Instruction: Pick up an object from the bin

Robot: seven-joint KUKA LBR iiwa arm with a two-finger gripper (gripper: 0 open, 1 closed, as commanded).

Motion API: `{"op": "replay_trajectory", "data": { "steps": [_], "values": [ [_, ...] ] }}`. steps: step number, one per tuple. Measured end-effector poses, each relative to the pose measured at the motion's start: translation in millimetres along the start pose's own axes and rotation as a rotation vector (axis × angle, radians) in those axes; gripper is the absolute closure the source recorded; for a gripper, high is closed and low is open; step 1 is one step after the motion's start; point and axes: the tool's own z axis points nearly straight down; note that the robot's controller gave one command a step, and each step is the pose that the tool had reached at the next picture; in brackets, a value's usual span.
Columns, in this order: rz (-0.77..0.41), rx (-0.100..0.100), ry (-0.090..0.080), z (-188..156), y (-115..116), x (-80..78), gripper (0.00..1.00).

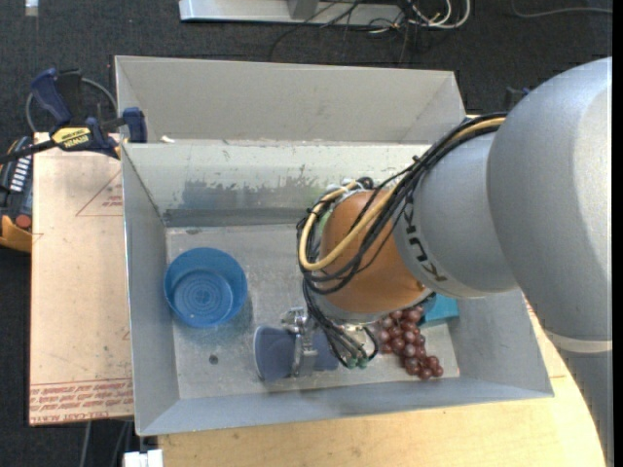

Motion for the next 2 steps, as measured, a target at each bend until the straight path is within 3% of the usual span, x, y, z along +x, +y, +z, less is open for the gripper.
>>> {"op": "replay_trajectory", "data": {
  "steps": [2],
  "values": [
    [0.000,0.000,0.012,-90.5,0.0,1.8,1.00]
  ]
}}
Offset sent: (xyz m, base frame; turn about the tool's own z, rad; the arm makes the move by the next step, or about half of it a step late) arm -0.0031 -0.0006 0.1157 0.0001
